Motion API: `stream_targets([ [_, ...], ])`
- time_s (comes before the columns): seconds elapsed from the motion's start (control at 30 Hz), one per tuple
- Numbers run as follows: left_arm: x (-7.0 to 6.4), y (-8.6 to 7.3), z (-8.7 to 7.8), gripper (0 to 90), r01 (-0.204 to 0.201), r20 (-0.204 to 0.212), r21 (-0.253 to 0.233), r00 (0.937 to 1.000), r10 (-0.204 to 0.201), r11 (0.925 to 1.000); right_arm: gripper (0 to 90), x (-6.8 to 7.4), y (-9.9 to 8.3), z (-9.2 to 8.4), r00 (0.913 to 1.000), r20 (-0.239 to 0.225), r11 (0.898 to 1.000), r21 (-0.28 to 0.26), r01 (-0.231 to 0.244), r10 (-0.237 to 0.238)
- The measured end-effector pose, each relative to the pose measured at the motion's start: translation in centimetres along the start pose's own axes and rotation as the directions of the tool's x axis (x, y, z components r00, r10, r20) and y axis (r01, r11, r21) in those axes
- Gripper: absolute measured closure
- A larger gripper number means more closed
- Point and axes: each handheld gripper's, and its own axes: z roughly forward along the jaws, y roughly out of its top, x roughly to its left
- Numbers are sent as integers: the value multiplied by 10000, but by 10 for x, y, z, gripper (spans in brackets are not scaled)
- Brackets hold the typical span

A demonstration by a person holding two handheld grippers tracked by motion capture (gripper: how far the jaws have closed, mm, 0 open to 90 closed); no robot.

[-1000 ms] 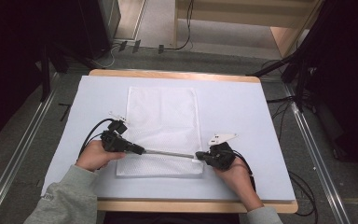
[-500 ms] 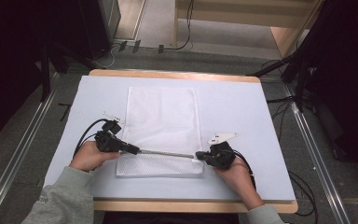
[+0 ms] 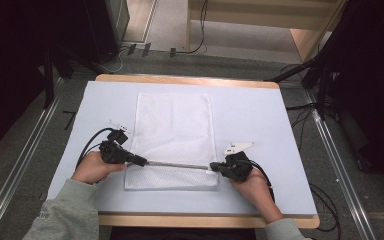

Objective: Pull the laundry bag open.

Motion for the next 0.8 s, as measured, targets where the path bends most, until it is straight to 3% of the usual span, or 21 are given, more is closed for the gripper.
stream_targets([
  [0.4, 6, -7, -9, 878, 193, -61, -157, 9998, -194, 9997, 900, 0, 1, 0, 10000, -35, 10000, 68, 44, -43],
  [0.47, 7, -9, -12, 877, 201, 103, -200, 9997, -199, 9996, 900, -1, 1, 0, 10000, -52, 10000, 64, 36, -36],
  [0.7, 9, -10, -14, 878, 313, -74, -221, 9995, -315, 9993, 900, -1, 1, 0, 9999, -73, 9999, 73, 126, -126],
  [0.8, 10, -11, -16, 879, 313, 110, -207, 9995, -310, 9993, 900, -1, 1, 0, 9999, -72, 9999, 72, 130, -129],
])
